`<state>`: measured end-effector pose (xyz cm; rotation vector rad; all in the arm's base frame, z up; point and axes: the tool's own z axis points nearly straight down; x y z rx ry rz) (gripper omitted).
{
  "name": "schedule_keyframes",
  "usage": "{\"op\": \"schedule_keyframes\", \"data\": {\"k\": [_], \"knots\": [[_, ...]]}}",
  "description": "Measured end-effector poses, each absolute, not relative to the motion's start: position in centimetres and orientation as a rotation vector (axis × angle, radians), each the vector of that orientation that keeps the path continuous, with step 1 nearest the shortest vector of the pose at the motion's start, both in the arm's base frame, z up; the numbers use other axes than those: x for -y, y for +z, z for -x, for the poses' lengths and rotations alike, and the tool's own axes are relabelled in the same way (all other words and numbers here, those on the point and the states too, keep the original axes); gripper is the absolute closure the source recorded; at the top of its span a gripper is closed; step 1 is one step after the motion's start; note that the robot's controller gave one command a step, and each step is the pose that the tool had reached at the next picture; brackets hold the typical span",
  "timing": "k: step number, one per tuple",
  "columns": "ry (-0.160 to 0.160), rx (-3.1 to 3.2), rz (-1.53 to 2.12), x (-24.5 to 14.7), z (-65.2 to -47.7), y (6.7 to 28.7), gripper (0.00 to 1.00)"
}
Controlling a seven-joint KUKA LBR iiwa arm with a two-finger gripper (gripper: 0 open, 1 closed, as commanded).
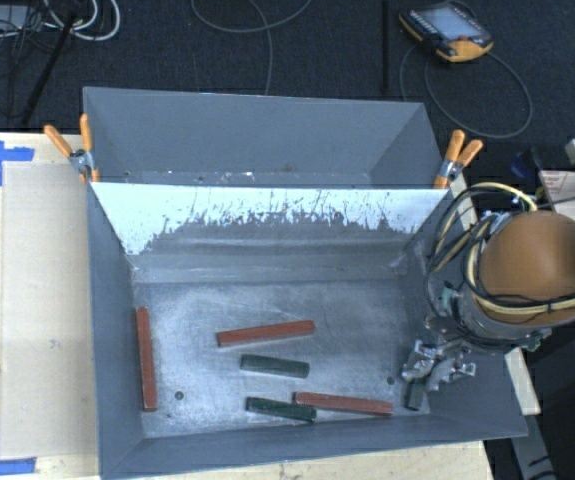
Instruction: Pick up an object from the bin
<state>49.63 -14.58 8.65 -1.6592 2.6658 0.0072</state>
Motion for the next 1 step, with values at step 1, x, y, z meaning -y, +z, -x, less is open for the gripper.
{"op": "schedule_keyframes", "data": {"k": [1], "knots": [[0.004,-2.666,1.660,14.58,-49.67,9.33,1.00]]}}
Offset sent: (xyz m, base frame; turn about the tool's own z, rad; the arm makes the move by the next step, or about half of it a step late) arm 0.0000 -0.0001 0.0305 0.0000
